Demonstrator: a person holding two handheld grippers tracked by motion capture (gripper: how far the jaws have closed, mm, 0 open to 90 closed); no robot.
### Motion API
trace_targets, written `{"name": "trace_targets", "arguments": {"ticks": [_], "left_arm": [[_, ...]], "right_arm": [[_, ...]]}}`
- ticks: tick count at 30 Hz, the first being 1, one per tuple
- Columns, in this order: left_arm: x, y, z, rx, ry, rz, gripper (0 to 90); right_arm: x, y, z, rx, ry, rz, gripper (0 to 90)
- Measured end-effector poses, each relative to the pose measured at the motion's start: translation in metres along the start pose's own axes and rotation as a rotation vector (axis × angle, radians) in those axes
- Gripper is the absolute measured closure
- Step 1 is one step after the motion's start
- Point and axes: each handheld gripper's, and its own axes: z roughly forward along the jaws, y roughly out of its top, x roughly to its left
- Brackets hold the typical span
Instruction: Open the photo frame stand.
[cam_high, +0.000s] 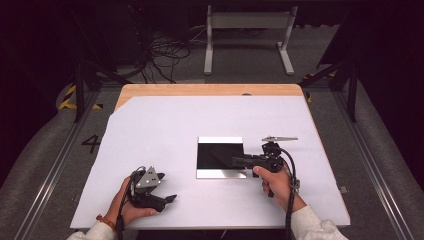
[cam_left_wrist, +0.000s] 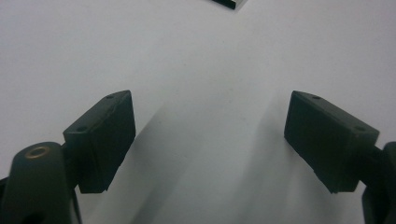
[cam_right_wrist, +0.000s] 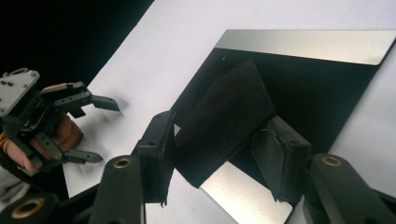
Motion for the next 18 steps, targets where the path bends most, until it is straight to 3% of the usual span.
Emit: {"name": "trace_targets", "arguments": {"ticks": [4, 10, 18], "left_arm": [[0.000, 0.003, 0.002, -0.003, -0.003, -0.003, 16.7], [0.000, 0.008, 0.005, -0.011, -0.014, 0.005, 16.8], [0.005, 0.022, 0.015, -0.047, -0.061, -0.023, 16.9]], "right_arm": [[0.000, 0.000, 0.003, -0.005, -0.016, -0.006, 48.2], [-0.002, -0.001, 0.017, -0.008, -0.002, -0.006, 48.6], [-0.004, -0.003, 0.016, -0.005, 0.013, -0.035, 52.6]]}}
